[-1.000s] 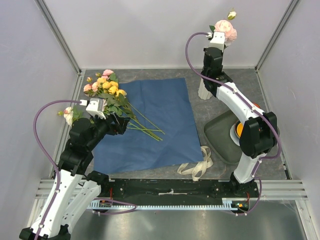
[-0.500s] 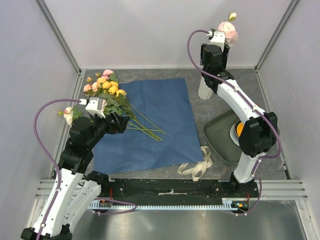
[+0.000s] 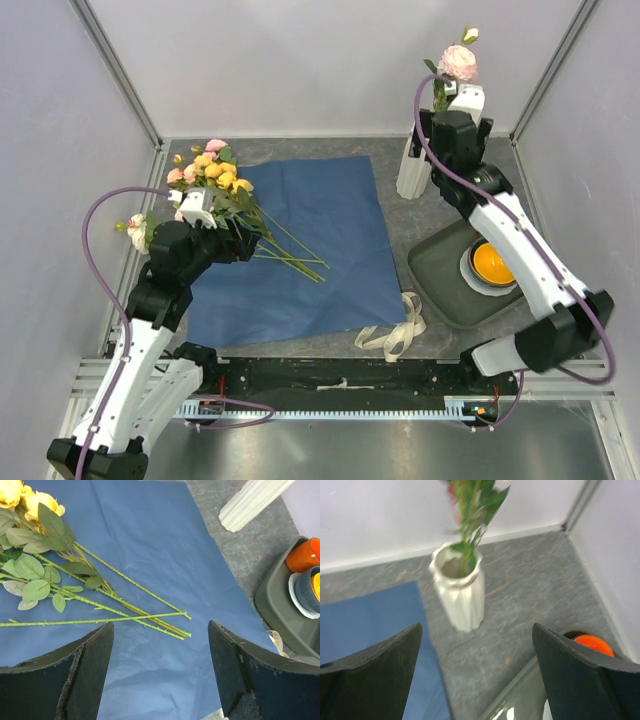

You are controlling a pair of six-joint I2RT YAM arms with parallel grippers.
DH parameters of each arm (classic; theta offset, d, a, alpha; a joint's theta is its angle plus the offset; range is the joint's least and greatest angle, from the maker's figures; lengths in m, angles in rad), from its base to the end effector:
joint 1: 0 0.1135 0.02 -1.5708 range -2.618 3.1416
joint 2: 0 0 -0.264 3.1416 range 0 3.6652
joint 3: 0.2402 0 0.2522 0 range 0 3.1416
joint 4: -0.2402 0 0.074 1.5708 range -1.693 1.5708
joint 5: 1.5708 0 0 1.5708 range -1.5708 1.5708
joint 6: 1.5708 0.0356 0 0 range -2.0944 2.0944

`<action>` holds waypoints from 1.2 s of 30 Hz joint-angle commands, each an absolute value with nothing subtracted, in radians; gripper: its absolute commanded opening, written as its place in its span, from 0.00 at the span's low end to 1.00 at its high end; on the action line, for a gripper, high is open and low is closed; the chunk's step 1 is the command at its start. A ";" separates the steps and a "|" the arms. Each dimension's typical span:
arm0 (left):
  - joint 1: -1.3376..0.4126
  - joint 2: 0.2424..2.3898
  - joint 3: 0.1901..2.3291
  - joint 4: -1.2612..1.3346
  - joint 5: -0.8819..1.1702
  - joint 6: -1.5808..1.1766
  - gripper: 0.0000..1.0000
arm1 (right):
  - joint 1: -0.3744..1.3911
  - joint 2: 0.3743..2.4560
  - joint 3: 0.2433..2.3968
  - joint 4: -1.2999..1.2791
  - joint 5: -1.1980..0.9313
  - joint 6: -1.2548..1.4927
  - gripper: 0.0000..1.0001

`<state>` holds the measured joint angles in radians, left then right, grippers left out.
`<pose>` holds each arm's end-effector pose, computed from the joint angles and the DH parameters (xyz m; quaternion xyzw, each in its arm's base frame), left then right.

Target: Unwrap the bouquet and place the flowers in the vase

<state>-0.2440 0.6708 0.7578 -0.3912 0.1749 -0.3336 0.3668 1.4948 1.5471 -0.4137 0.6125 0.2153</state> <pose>0.1500 -0.0437 0.3260 0.0157 0.8045 -0.2354 0.5451 0.3228 0.1021 0.4130 0.1116 0.7951 -0.0820 0.5904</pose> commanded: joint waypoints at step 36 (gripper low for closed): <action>0.078 1.061 0.419 -0.102 -0.177 -1.483 0.53 | 1.029 1.212 0.871 -0.150 0.337 0.262 0.98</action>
